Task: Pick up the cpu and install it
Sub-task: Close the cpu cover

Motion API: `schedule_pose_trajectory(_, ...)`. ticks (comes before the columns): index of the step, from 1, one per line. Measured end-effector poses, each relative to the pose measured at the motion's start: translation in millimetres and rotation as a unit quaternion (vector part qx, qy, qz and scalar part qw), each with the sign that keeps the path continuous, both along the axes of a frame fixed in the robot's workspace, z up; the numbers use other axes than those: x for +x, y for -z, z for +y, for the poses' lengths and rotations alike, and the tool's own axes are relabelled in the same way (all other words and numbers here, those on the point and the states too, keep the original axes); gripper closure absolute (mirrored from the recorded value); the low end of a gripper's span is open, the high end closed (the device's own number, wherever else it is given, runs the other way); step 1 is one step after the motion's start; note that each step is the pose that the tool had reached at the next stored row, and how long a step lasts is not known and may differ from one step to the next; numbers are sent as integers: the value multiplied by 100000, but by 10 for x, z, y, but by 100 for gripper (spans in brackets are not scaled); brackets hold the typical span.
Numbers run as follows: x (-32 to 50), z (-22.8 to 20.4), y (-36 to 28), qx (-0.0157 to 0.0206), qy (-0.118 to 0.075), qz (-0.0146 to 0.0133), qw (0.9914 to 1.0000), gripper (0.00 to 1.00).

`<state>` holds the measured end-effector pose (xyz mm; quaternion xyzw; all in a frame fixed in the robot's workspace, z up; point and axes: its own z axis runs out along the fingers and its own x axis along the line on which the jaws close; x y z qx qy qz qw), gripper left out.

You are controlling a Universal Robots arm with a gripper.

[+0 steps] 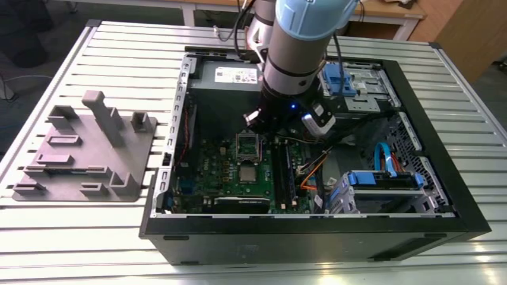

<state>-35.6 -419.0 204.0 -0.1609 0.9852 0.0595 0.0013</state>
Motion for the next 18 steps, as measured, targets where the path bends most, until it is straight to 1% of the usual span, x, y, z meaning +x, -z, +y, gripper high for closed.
schedule_pose_trajectory(6, -37, 1, 6, -2, -27, -8, 100000, 89)
schedule_pose_trajectory(11, -45, -1, 5, -5, -753, -13, 99997, 89)
schedule_pose_trajectory(14, -47, -6, -9, -10, -1257, -39, 99992, 89)
schedule_pose_trajectory(18, -47, -14, -49, -9, -1707, -54, 99985, 89)
